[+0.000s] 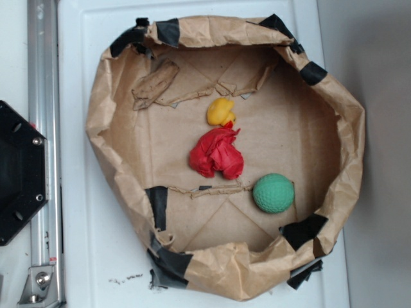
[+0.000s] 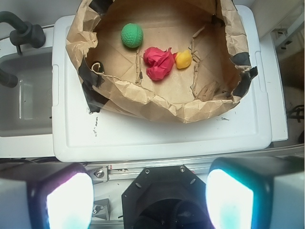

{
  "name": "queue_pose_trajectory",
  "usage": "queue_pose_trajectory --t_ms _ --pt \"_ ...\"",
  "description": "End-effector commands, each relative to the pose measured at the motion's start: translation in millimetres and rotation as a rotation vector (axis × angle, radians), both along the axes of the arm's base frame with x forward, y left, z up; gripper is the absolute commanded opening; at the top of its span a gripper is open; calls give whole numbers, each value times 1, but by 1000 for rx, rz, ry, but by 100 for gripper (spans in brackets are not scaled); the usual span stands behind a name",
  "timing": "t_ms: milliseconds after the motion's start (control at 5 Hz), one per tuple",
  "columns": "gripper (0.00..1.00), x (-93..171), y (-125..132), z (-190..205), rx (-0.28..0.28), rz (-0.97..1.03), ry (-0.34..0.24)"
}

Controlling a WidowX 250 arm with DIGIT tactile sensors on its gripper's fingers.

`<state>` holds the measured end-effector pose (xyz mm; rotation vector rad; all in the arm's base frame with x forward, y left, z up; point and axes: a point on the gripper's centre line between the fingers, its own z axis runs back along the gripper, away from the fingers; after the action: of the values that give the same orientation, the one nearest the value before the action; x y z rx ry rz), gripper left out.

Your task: Grab the wood chip.

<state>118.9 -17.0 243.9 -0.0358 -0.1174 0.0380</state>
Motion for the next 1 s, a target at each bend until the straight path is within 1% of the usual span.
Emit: queue_pose_trajectory --t_ms 0,200,400,600,800 --pt "100 0 0 0 0 0 0" --pt "100 36 9 -23 53 106 99" --pt "100 61 15 -41 134 172 109" --pt "100 82 22 -72 170 227 160" --pt "100 97 33 -110 209 270 223"
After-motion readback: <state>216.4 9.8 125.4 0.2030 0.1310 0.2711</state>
